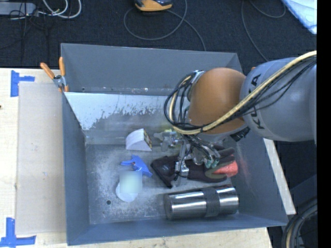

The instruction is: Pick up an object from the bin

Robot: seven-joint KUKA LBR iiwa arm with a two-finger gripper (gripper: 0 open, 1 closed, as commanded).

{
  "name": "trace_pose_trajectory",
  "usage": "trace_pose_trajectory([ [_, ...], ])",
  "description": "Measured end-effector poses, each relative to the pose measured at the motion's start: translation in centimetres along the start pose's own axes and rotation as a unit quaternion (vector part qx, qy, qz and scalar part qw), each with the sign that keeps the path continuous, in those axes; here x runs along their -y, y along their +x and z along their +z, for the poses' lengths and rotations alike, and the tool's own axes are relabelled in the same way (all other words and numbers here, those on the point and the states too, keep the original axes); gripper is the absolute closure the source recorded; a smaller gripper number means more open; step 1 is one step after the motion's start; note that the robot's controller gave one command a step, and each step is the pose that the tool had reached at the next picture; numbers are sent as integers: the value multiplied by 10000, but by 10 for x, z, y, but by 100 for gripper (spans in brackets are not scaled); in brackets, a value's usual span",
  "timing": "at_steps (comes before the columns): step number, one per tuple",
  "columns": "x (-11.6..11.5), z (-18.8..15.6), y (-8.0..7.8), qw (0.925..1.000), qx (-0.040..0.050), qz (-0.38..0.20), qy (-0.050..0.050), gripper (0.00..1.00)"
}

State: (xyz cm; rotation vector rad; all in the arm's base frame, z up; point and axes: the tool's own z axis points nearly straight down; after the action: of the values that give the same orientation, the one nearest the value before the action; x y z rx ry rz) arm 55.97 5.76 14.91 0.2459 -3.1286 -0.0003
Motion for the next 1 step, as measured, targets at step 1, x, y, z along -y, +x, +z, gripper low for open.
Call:
trace_pose_trajectory([
  [1,-8,30,3,9996,3,-291,-7,0],
])
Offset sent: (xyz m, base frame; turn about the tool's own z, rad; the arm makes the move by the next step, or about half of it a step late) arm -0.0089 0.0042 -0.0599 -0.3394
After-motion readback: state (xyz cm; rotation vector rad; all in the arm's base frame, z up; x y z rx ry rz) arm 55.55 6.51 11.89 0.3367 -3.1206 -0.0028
